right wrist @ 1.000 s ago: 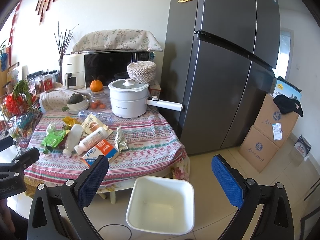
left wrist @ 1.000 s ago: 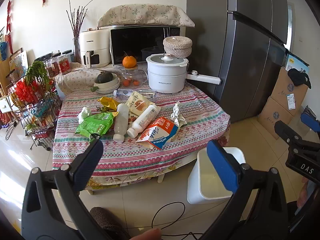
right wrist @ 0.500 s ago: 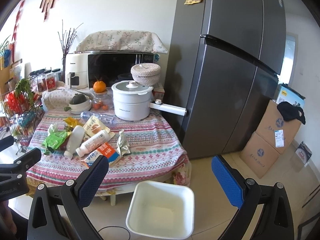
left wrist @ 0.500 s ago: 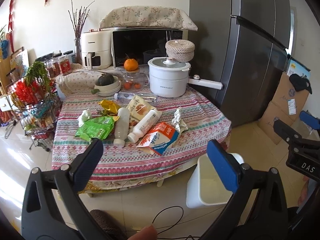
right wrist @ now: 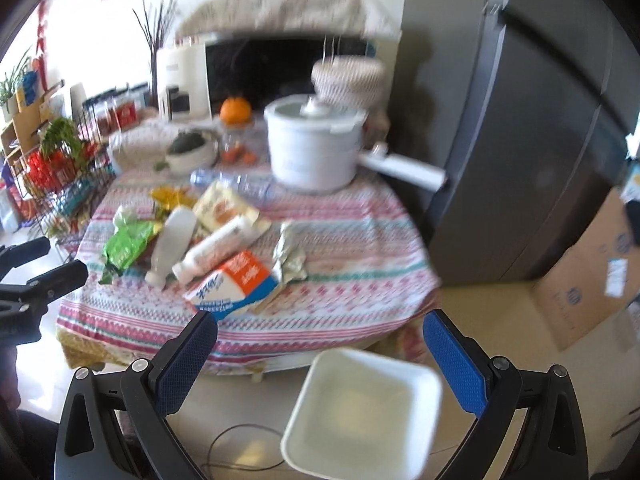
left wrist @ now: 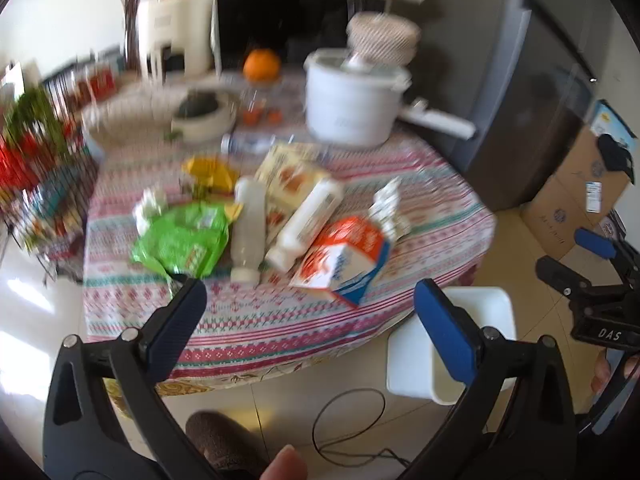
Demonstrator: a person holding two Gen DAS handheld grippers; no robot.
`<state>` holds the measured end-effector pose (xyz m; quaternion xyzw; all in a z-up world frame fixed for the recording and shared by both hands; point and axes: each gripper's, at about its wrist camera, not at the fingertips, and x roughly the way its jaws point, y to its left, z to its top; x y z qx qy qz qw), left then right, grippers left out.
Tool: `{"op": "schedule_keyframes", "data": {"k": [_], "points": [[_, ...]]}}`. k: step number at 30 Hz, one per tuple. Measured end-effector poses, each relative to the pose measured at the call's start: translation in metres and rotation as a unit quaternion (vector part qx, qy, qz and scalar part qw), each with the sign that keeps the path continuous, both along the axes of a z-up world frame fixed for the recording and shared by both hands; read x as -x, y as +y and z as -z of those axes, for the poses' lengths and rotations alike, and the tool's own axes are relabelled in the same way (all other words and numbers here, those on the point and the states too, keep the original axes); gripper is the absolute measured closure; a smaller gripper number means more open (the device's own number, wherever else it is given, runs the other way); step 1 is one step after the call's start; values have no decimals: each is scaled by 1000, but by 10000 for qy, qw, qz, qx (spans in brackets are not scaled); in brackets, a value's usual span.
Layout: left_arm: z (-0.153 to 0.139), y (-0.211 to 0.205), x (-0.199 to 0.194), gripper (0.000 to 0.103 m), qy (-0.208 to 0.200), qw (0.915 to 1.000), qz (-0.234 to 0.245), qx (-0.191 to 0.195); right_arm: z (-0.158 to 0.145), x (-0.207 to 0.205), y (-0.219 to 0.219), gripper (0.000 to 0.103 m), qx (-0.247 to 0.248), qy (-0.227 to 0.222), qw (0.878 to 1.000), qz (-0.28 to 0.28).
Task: Collect trash
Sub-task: 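Grasp the crumpled foil wrapper with the right gripper while the left grasps the milk carton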
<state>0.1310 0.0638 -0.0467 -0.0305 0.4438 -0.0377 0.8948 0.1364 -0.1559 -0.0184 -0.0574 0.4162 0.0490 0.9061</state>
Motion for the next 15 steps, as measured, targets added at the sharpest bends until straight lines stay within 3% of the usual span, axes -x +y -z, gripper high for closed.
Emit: {"op": "schedule_keyframes", "data": {"k": [1,3,5,7,9,11,12,15], "points": [[11,5,-6,2,242,9997,-50,92,10,-8,-1,0,-71,86,9999,47],[35,15,-21,5,802,9945,-61,669,38,-30,-5,0,-213,436,9986,203],[51,12,-37,6,1062,9889,-10,1040,63,-49,-5,0,-341,948,9948,147],[65,1,-55,7,1209,9888,119,869,76,-70,-6,0,-533,1159,9916,209],[83,-7,-70,16,1406,9878,151,651,85,-89,-9,0,-478,1196,9910,353],[104,-10,-83,21,1800,9815,222,615,95,-104,-11,0,-419,1233,9904,458],[112,-9,-85,22,1965,9782,207,642,100,-110,-14,0,-431,1276,9896,510],[129,-4,-81,22,2257,9661,201,1239,110,-124,-27,0,-605,1454,9854,646]]}}
